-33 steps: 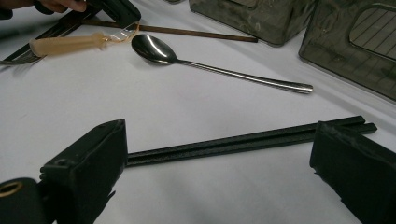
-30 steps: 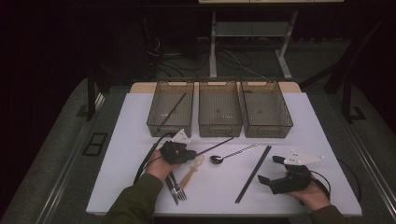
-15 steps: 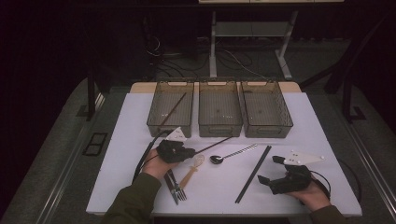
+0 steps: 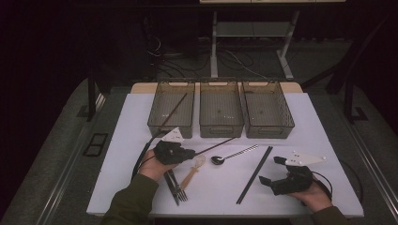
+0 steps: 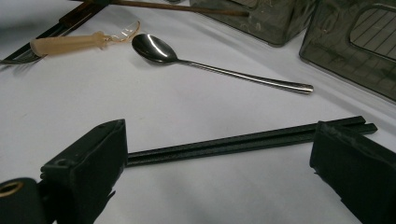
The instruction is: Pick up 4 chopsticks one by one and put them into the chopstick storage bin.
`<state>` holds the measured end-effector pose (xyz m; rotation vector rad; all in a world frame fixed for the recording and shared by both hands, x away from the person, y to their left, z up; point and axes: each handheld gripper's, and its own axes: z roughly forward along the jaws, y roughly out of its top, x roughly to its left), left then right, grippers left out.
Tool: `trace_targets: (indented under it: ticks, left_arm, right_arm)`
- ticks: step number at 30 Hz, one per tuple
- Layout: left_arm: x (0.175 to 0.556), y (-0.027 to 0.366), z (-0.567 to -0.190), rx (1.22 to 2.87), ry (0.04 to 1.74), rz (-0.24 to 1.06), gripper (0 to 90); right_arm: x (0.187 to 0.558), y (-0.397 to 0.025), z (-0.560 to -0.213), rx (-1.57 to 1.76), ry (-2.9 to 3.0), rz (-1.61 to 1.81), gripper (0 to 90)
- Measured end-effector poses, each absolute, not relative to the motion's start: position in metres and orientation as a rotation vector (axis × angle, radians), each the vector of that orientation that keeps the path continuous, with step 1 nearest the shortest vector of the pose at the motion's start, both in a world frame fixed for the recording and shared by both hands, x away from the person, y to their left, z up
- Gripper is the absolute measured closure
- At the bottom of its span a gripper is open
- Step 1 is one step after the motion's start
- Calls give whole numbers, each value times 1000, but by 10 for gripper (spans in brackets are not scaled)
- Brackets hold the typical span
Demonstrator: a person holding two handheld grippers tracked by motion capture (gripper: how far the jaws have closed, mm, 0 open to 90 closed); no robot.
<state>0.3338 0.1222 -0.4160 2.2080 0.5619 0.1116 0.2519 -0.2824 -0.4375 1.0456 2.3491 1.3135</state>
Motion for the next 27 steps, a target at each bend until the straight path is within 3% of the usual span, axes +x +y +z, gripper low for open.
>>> trace_targets:
  ticks: [27]
  left_arm:
    - [331, 145, -395, 2118, 580, 131, 847]
  right_arm:
    - [252, -282, -438, 1048, 2350, 1315, 44]
